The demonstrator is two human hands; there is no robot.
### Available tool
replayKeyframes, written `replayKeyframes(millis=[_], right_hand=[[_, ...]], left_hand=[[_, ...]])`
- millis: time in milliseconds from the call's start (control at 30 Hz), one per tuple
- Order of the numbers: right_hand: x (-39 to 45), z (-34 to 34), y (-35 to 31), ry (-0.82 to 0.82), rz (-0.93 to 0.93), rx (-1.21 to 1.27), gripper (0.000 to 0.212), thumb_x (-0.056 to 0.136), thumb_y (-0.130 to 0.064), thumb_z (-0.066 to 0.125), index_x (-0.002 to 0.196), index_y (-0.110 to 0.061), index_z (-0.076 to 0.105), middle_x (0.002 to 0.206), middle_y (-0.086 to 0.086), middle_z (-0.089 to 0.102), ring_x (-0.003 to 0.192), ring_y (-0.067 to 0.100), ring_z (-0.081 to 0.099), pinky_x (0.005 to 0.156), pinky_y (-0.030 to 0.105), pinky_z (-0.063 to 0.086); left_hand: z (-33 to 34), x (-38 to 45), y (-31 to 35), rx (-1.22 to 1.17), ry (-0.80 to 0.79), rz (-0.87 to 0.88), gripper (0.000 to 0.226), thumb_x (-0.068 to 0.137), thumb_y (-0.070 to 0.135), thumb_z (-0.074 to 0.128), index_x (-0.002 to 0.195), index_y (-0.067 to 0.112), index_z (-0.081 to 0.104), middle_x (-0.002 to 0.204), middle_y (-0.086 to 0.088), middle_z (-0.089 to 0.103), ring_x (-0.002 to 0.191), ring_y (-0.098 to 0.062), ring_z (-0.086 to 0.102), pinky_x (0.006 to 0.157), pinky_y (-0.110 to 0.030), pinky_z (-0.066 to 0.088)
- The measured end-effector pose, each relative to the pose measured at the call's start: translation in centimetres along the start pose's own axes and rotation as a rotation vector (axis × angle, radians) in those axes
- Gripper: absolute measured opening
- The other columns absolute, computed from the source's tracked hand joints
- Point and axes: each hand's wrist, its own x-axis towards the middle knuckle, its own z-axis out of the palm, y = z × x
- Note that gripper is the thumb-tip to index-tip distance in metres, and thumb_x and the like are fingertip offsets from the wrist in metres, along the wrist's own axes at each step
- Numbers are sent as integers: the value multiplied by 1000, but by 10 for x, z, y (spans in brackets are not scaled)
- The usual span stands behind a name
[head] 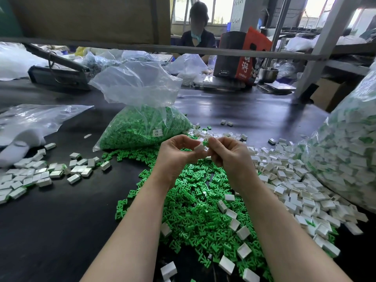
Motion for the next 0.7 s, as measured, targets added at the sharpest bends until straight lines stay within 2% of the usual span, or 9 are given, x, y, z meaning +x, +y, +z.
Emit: replayKeyframes(millis=[233,467,567,700], right_hand=[[-2,-6,0,-28,-96,-90,19,93,-15,64,75,-9,64,56,-10,61,51,-1,52,52,11,42],[-2,-8,1,-64,-124,-168,18,92,-14,65,82,0,66,65,-1,64,58,4,56,59,15,45],[-3,-6,3,-66,-120,-153,19,92,-12,65,85,5,66,67,2,64,57,3,56,57,14,45],[-4,-1,4,-29,-110,-122,19,93,-9,63,85,8,65,63,-2,62,53,-1,54,54,11,44]], left_hand=[[1,1,0,-127,-51,-109,22,50,13,85,70,19,77,75,-5,73,70,-15,69,65,-24,56],[-6,4,0,-271,-64,-213,21,59,8,80,80,10,79,86,-13,75,78,-20,73,66,-22,57],[-6,3,0,-261,-37,-210,22,60,10,81,81,8,78,87,-15,75,79,-22,73,65,-22,57],[0,1,0,-252,13,-189,23,58,12,81,80,9,77,84,-13,75,76,-21,73,62,-23,57]])
